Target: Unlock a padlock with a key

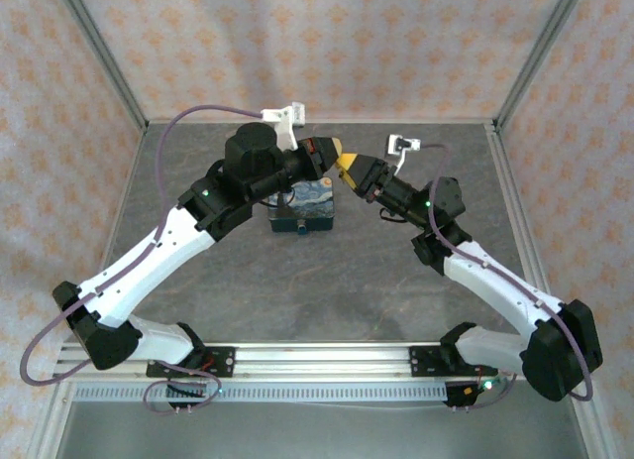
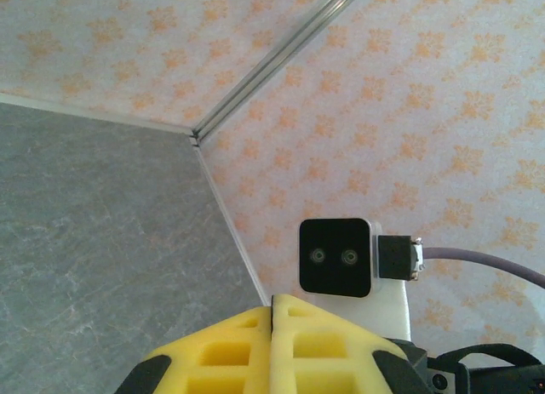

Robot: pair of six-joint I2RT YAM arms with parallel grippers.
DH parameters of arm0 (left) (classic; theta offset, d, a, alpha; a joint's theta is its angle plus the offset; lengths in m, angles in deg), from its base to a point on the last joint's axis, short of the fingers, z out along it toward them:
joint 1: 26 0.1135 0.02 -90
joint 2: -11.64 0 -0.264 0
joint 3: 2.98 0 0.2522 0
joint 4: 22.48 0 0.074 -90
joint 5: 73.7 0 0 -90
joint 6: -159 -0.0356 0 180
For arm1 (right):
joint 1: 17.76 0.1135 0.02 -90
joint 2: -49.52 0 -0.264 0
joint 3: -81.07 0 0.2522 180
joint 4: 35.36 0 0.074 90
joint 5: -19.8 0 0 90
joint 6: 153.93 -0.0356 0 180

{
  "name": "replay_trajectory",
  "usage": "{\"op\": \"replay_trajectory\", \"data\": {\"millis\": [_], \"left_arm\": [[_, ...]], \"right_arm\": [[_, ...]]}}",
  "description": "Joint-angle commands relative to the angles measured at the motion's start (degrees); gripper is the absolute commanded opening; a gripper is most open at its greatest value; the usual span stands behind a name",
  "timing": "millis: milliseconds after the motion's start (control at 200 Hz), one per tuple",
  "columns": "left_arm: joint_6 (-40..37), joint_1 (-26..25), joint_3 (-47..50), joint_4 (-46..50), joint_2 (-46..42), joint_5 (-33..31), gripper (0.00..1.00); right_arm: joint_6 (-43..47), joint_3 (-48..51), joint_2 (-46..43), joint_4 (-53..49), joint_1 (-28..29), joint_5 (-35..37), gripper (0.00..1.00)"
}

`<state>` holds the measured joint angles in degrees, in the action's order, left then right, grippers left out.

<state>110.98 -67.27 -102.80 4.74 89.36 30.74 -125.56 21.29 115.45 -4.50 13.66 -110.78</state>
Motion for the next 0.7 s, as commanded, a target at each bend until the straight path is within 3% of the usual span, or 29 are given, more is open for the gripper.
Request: {"op": "replay_trajectory", "data": {"millis": [0,100,185,245,465,696], "left_arm": [[0.6,-0.3,0.6,-3.1,-0.5,-1.3,0.00],[0.5,-0.3,0.9,-3.2,-0.7,-1.5,0.00],[0.4,-0.3,1.5,-3.2,-1.1,-2.3,0.00],[0.4,-0.3,2.0,-3.3,-1.5,-2.9,0.00],[0.8,-0.3,2.9,-3.7,-1.8,-3.9,0.00],[1.3,-0.2,3.2,-4.6,-2.2,-4.2,0.00]], "right_arm": [[-0.2,-1.1,0.2,3.8,-0.2,-2.2,0.24],[-0.5,-1.2,0.2,4.2,-0.2,-2.3,0.18],[-1.2,-1.4,0.6,5.1,-0.1,-2.7,0.31],[-1.5,-1.2,0.6,5.6,-0.1,-2.9,0.35],[-2.3,-0.5,0.1,7.1,0.0,-3.7,0.22],[-1.2,-0.5,0.1,5.5,0.7,-4.1,0.26]]}}
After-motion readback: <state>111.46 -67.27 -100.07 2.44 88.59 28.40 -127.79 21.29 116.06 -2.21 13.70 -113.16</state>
